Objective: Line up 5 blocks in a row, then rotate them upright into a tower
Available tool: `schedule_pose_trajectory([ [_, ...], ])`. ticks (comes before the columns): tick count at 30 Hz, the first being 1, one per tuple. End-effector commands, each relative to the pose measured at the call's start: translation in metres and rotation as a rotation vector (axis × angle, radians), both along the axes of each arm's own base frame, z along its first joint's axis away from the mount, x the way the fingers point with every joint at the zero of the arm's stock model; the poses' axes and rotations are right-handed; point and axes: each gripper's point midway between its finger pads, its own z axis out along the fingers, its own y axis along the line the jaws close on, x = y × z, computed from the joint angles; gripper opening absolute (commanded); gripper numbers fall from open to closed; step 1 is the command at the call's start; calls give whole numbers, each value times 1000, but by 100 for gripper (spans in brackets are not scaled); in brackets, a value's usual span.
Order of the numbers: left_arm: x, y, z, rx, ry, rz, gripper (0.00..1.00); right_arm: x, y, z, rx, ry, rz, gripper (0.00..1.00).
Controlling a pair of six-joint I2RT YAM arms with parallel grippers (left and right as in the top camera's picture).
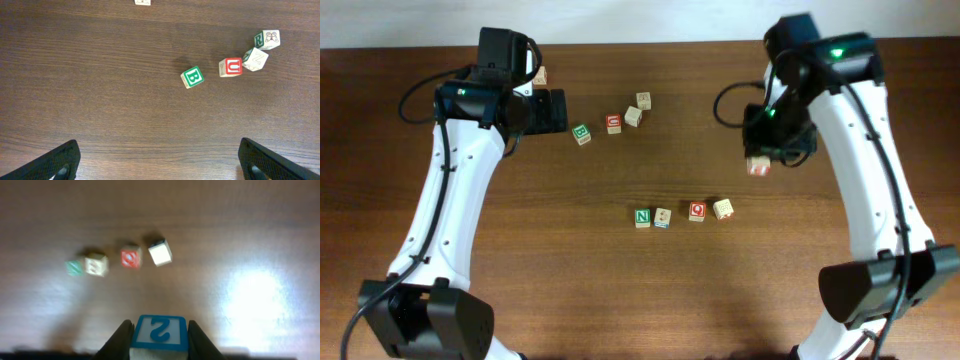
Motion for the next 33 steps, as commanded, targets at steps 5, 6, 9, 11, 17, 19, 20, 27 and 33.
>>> schedule_pose_trajectory([
  [5, 5, 2, 5, 4, -18, 18, 99, -12, -10, -101, -55, 107, 74, 24],
  [6, 5, 2, 5, 4, -18, 18, 99, -12, -12, -115, -66, 105, 74, 24],
  [9, 5, 2, 5, 4, -18, 18, 99, -10, -14, -154, -74, 69, 133, 24],
  [11, 5, 2, 5, 4, -18, 18, 99, -11, -15, -173, -72, 48, 164, 25],
  [17, 5, 2, 5, 4, -18, 18, 99, -14, -16, -209, -73, 25, 203, 25],
  [19, 5, 2, 5, 4, -18, 18, 99, -13, -15, -213, -71, 16, 202, 25],
  [20, 5, 2, 5, 4, -18, 18, 99, -12, -14, -214, -67, 10, 202, 25],
  [27, 5, 2, 5, 4, -18, 18, 99, -5, 4, -212, 36, -22, 204, 25],
  [33, 5, 2, 5, 4, -18, 18, 99, -7, 19, -210, 122, -6, 134, 25],
])
